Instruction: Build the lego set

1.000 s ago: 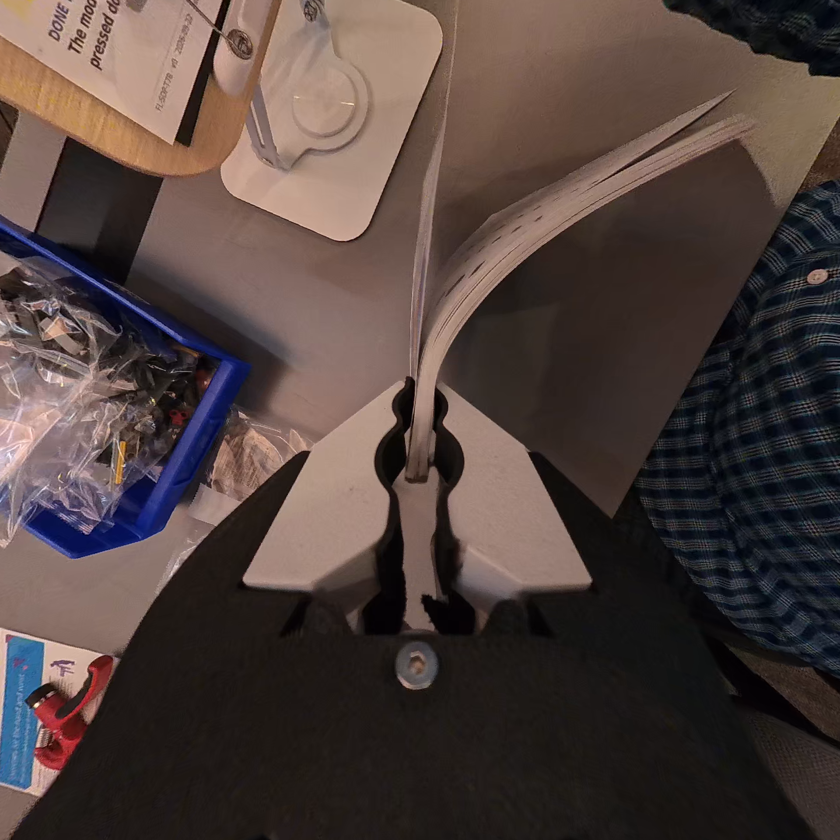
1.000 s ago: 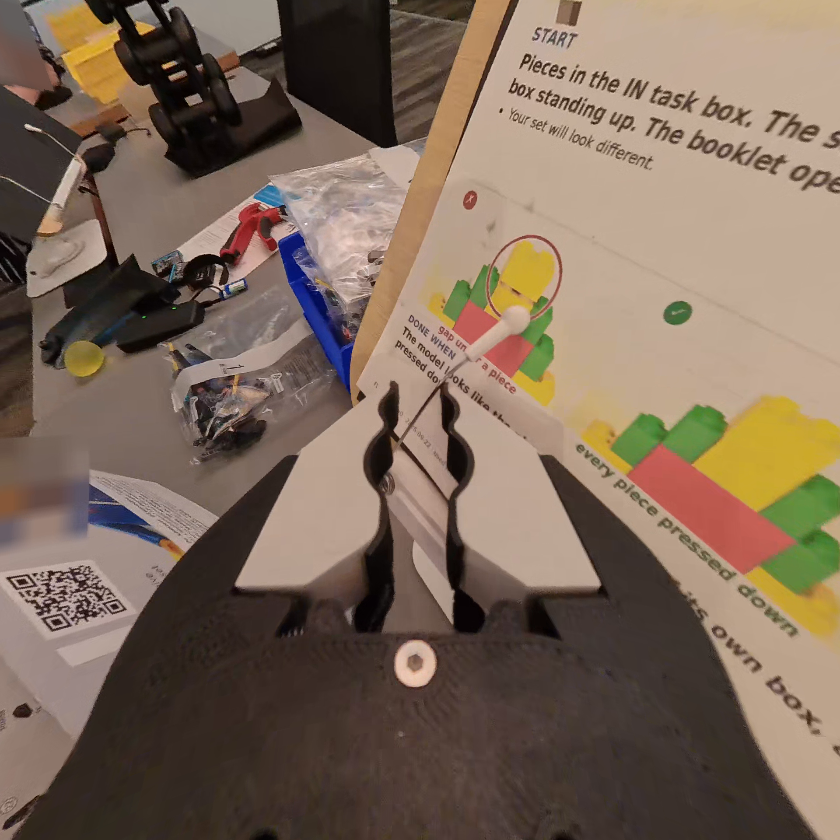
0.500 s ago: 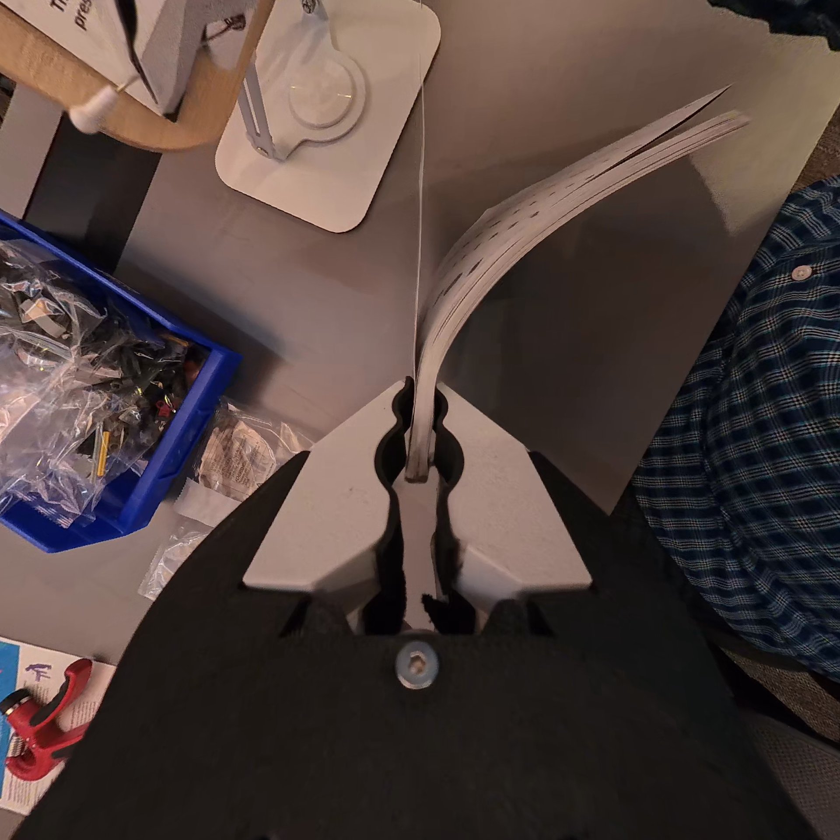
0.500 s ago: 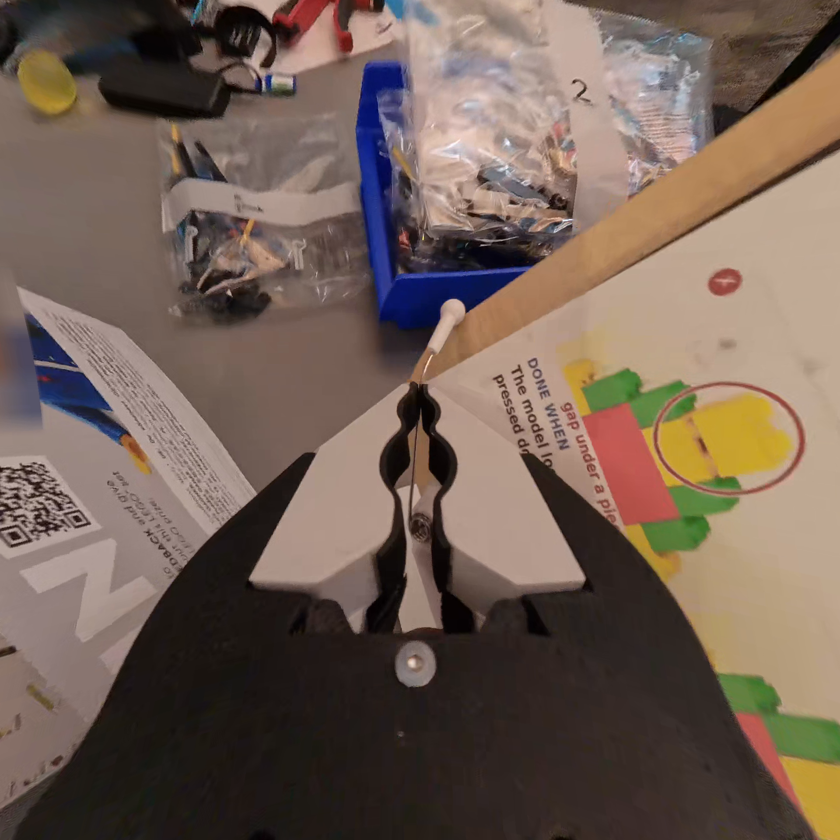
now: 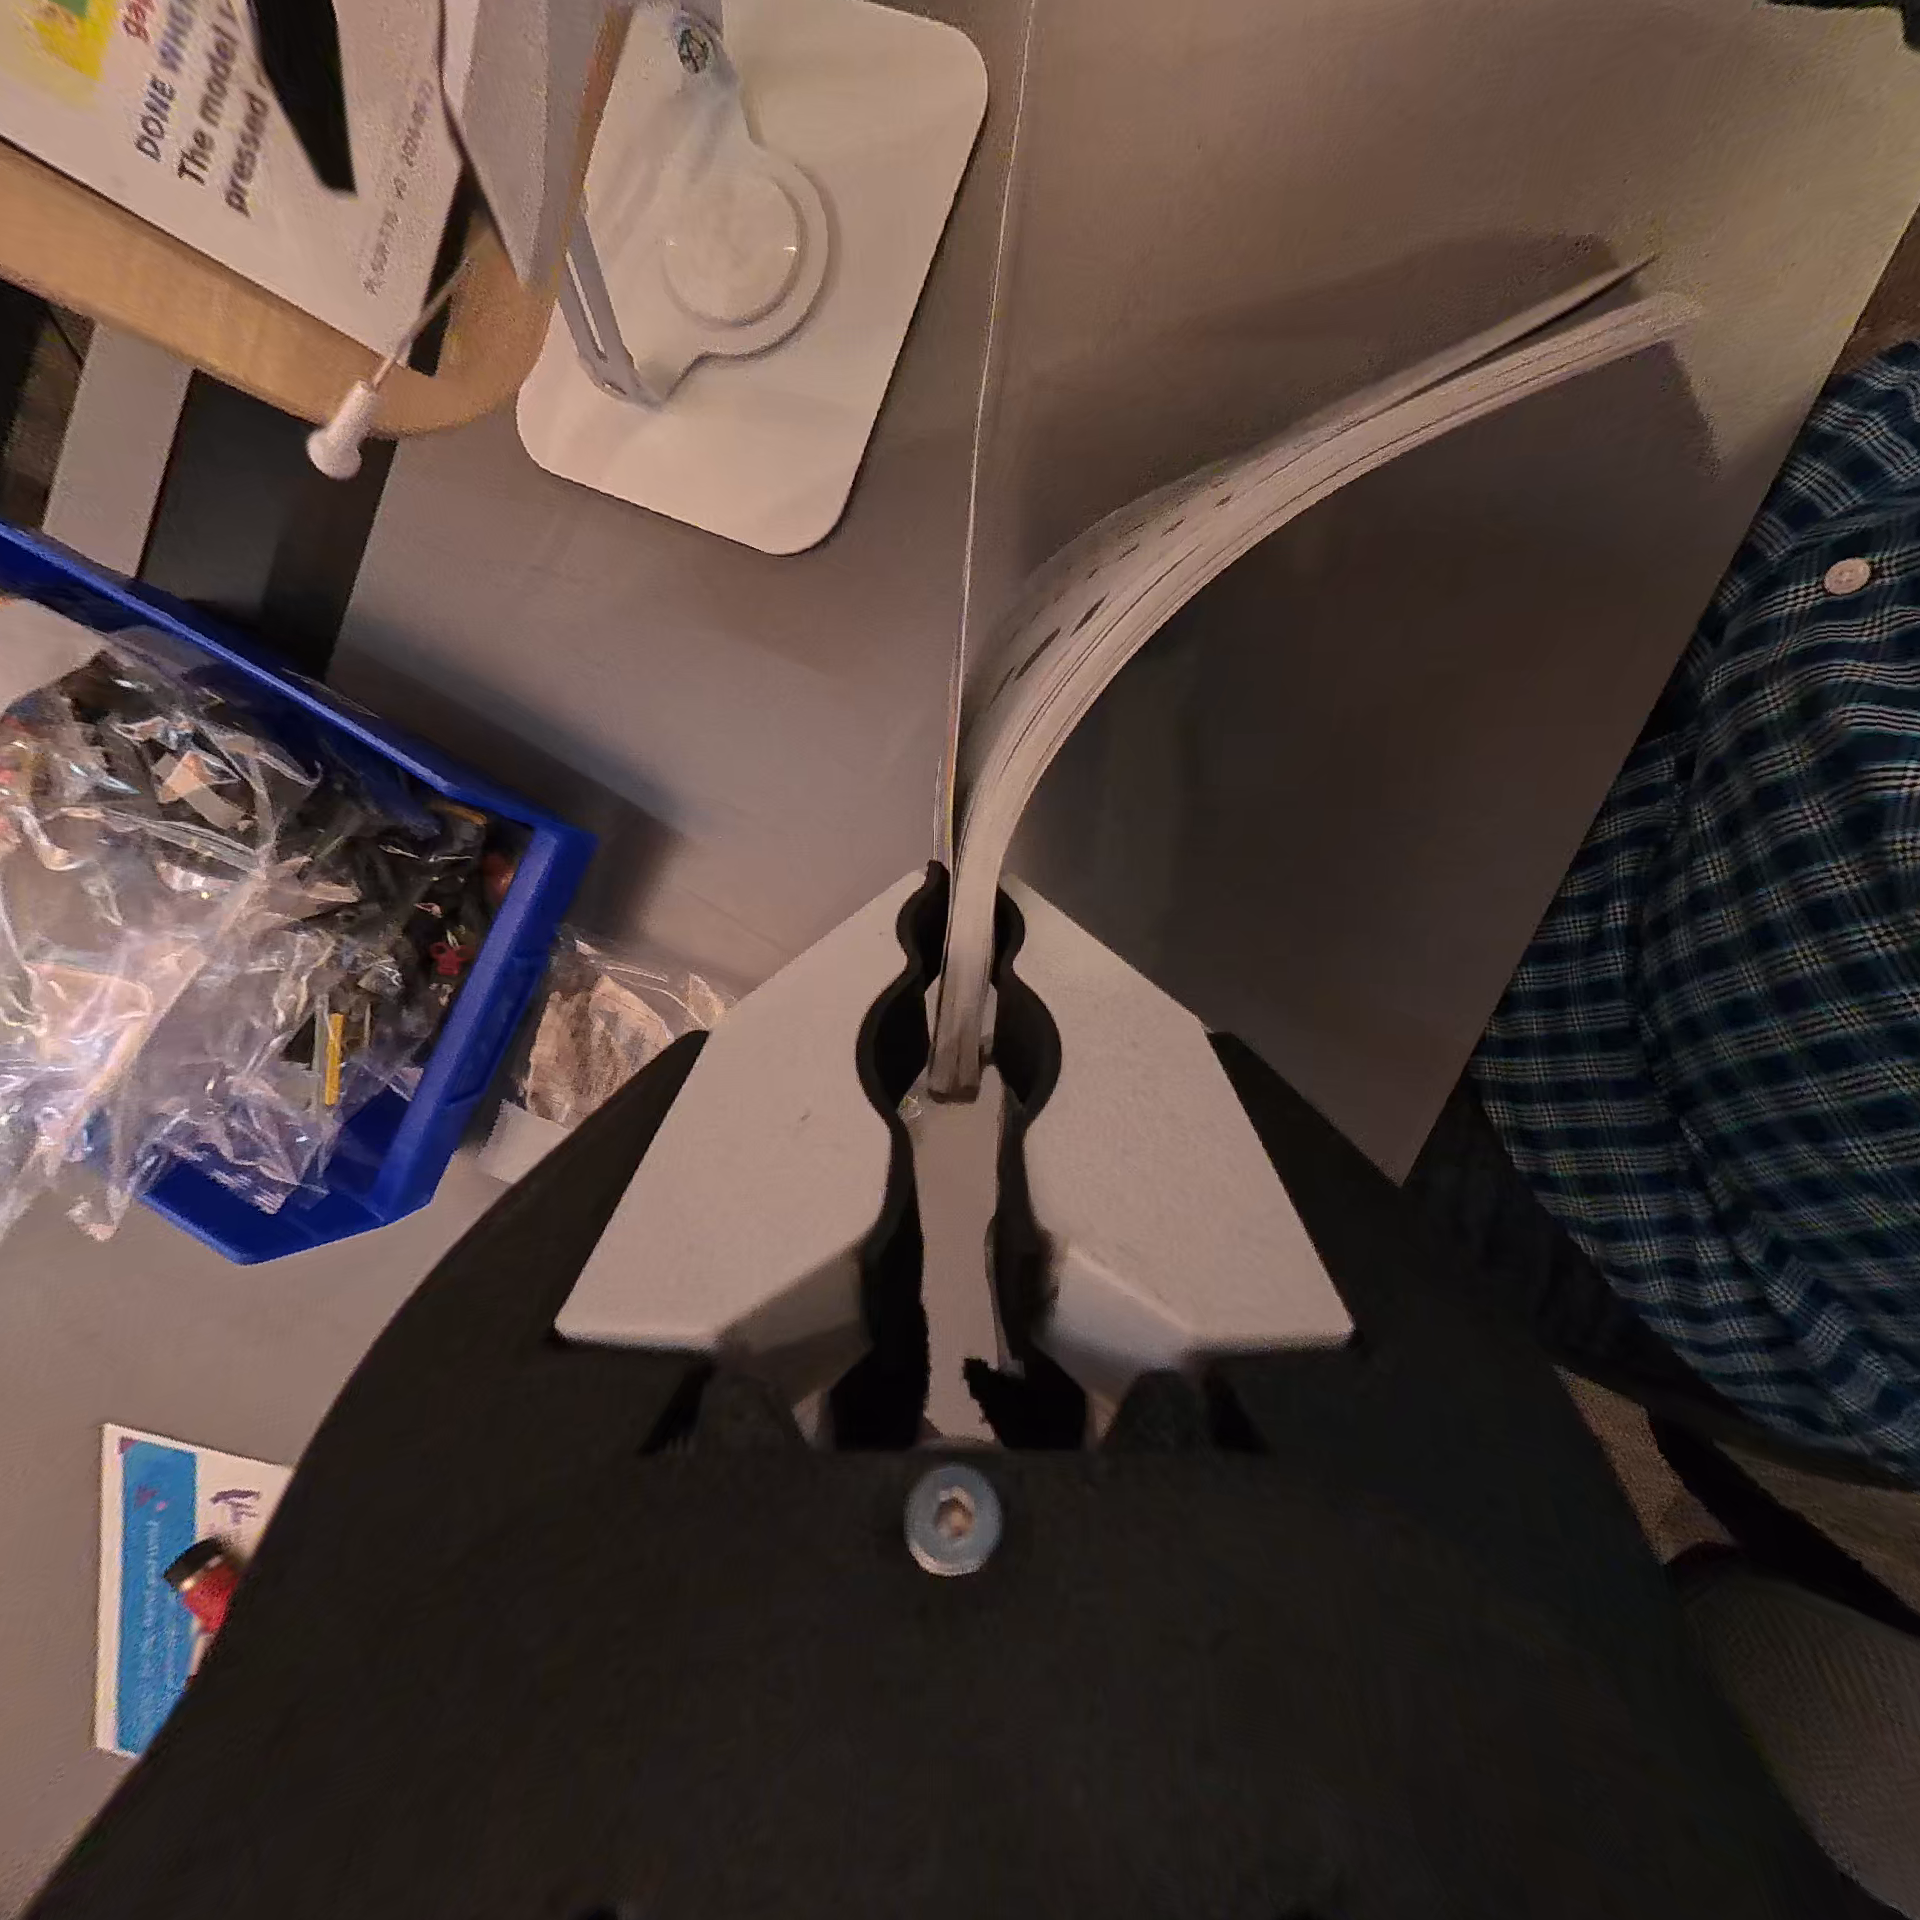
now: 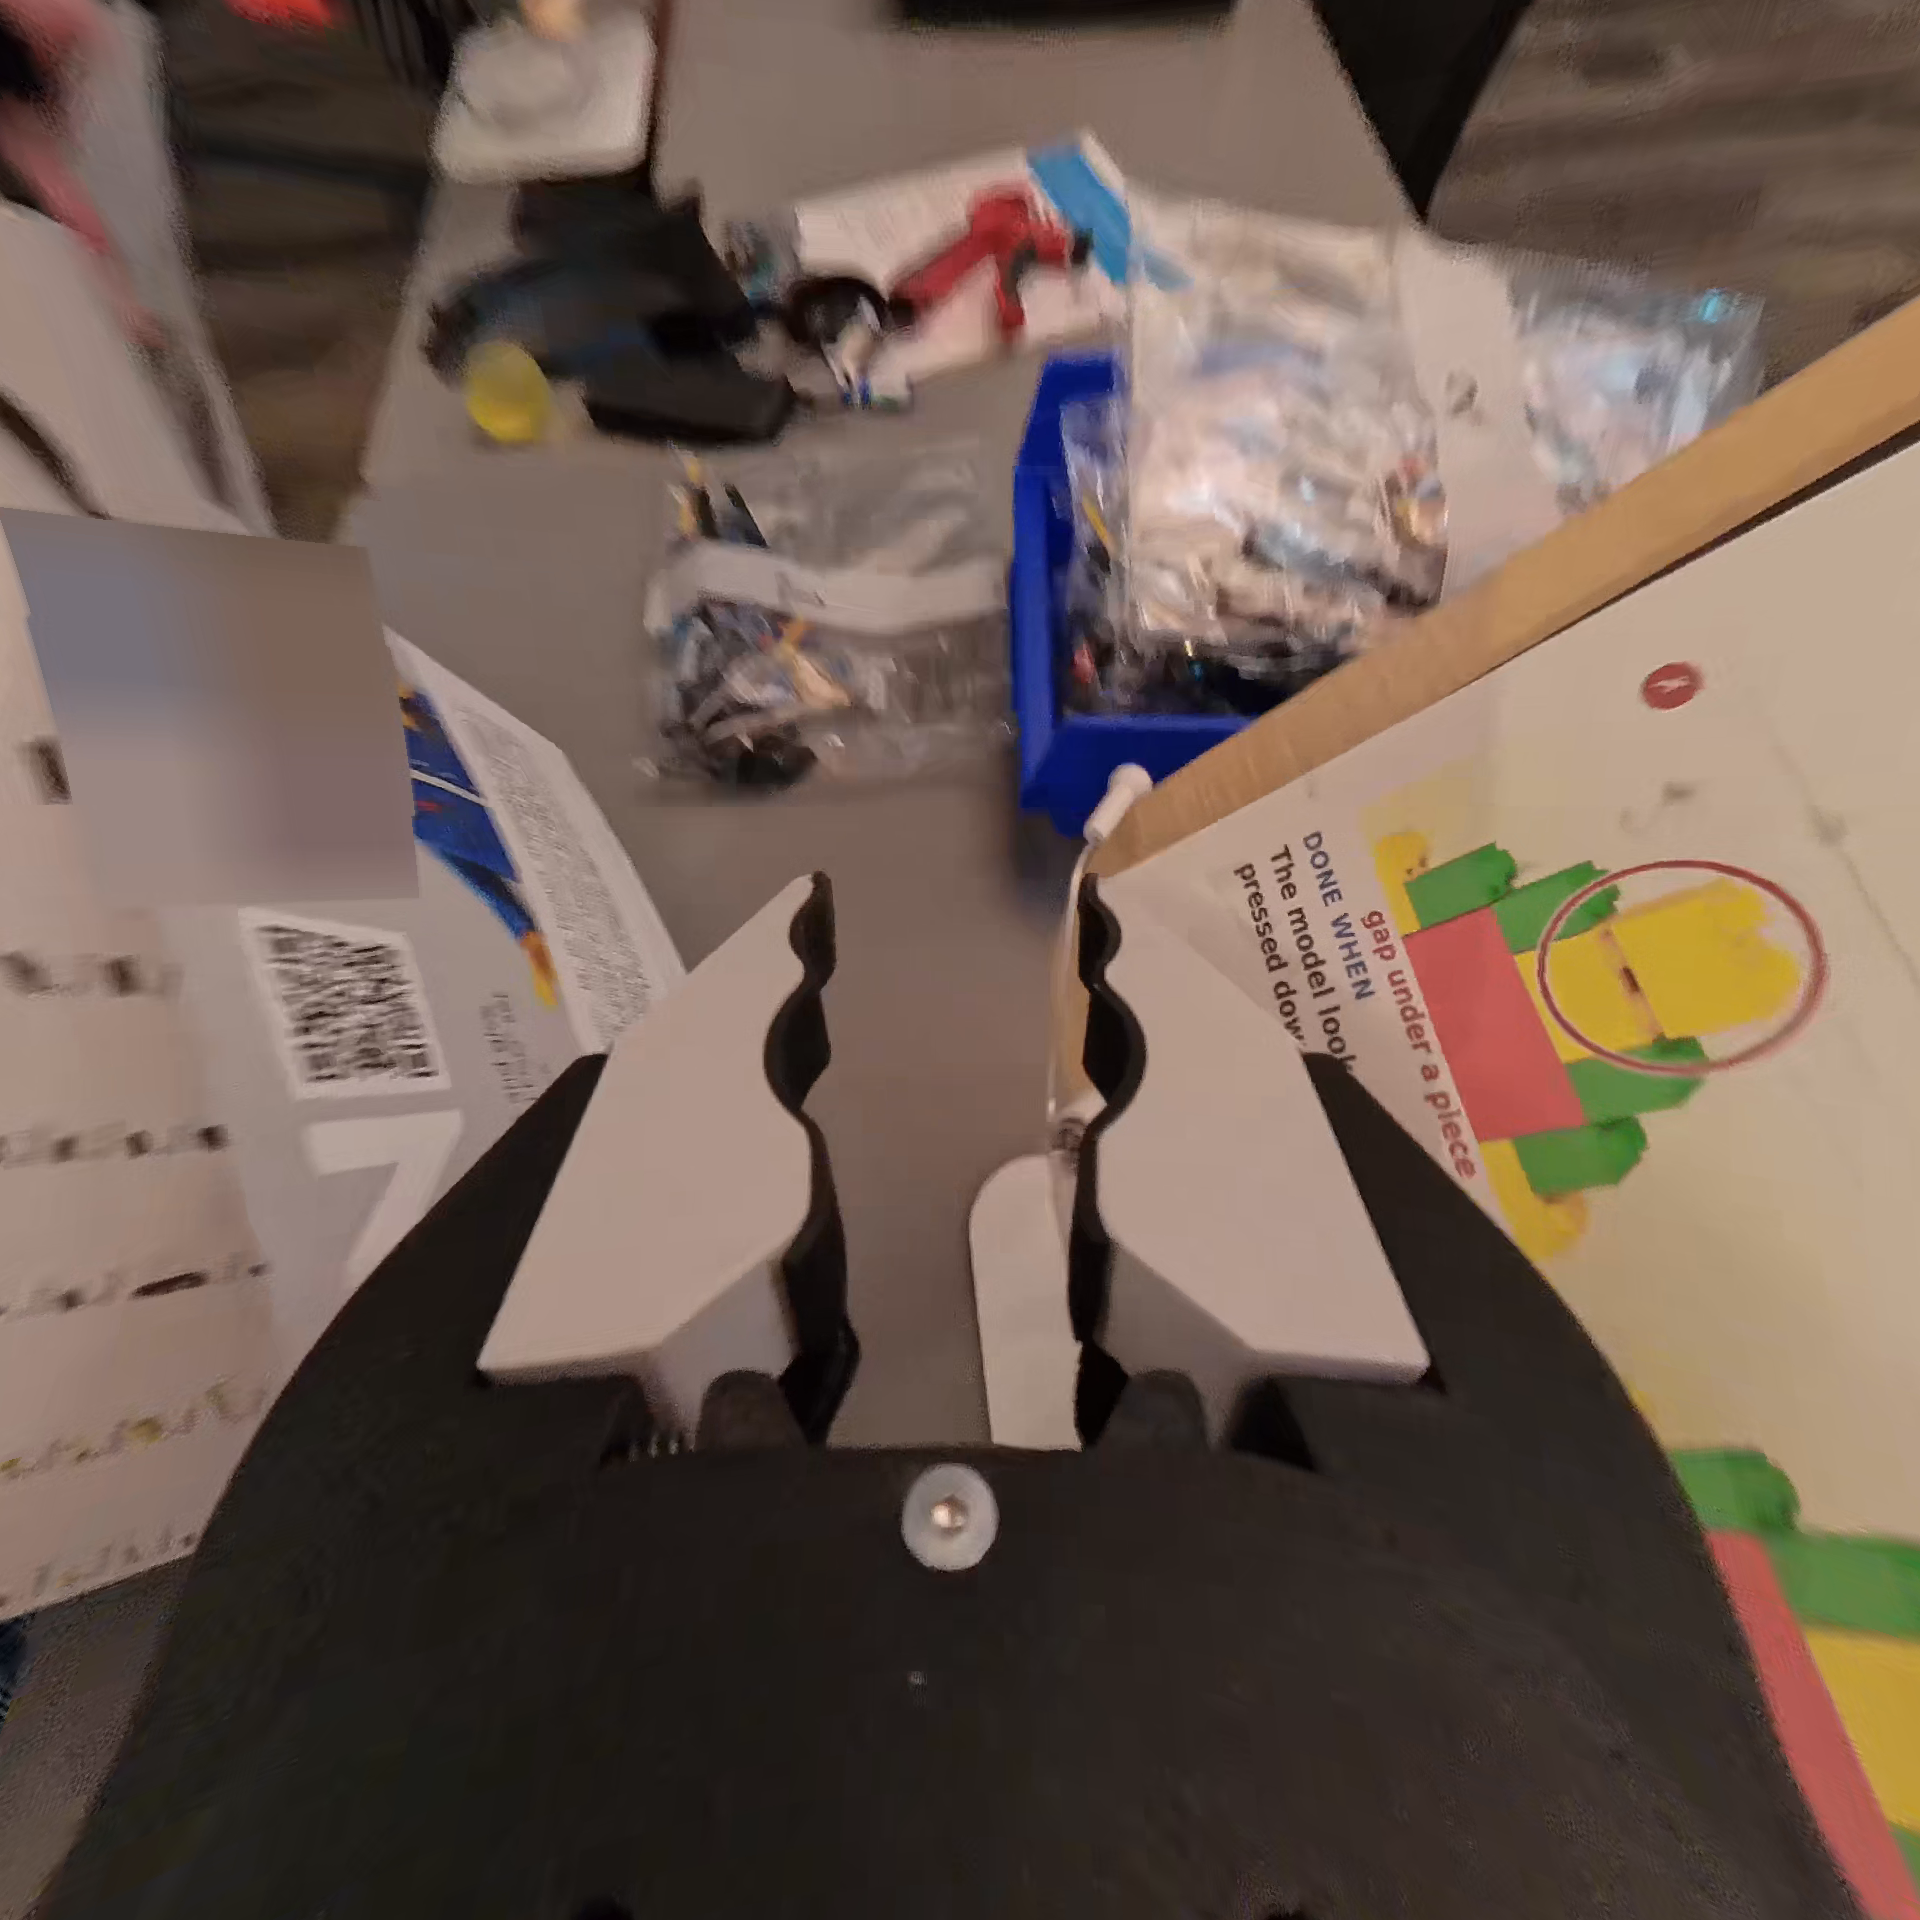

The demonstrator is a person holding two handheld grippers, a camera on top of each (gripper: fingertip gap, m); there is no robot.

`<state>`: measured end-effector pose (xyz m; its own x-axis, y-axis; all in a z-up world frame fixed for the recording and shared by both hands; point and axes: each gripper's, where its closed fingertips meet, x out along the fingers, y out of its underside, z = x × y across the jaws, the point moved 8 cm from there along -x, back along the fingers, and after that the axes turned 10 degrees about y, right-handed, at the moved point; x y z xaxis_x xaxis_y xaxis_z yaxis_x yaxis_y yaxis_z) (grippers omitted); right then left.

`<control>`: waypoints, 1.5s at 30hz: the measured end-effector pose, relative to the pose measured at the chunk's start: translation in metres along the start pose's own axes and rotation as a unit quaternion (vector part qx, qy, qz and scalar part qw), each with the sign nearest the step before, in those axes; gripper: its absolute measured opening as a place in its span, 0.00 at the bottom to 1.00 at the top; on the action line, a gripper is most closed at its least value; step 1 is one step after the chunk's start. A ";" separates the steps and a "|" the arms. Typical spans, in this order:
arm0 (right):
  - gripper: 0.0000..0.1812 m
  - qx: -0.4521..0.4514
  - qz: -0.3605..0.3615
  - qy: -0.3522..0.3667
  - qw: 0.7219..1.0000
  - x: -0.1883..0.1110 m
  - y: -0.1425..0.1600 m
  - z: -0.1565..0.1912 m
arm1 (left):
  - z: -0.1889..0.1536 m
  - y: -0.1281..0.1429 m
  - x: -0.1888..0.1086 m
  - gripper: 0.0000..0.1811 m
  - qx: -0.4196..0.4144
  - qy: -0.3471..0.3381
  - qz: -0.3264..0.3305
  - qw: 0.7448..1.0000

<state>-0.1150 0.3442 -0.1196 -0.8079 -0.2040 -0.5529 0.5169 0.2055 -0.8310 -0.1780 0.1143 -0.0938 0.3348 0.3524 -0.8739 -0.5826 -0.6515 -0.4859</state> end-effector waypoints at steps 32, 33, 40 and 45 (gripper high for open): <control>0.54 0.056 -0.338 -0.075 0.937 -0.134 0.158 0.121 | 0.028 -0.172 -0.039 0.01 0.050 0.128 0.132 0.982; 0.46 0.073 -0.342 -0.046 0.936 -0.136 0.157 0.116 | 0.028 -0.173 -0.037 0.01 0.050 0.131 0.130 0.982; 0.01 0.108 -0.276 0.031 0.954 -0.161 0.140 0.079 | 0.032 -0.180 -0.042 0.01 0.051 0.138 0.100 0.984; 0.01 0.102 -0.221 0.059 0.968 -0.201 0.098 0.029 | 0.062 -0.193 -0.056 0.02 0.057 0.128 0.049 0.989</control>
<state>0.1065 0.3775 -0.0921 -0.9834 -0.1154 -0.1398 0.1486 -0.0719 -0.9863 -0.1304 0.2622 0.0486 0.4399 0.1006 -0.8924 -0.6967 -0.5888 -0.4098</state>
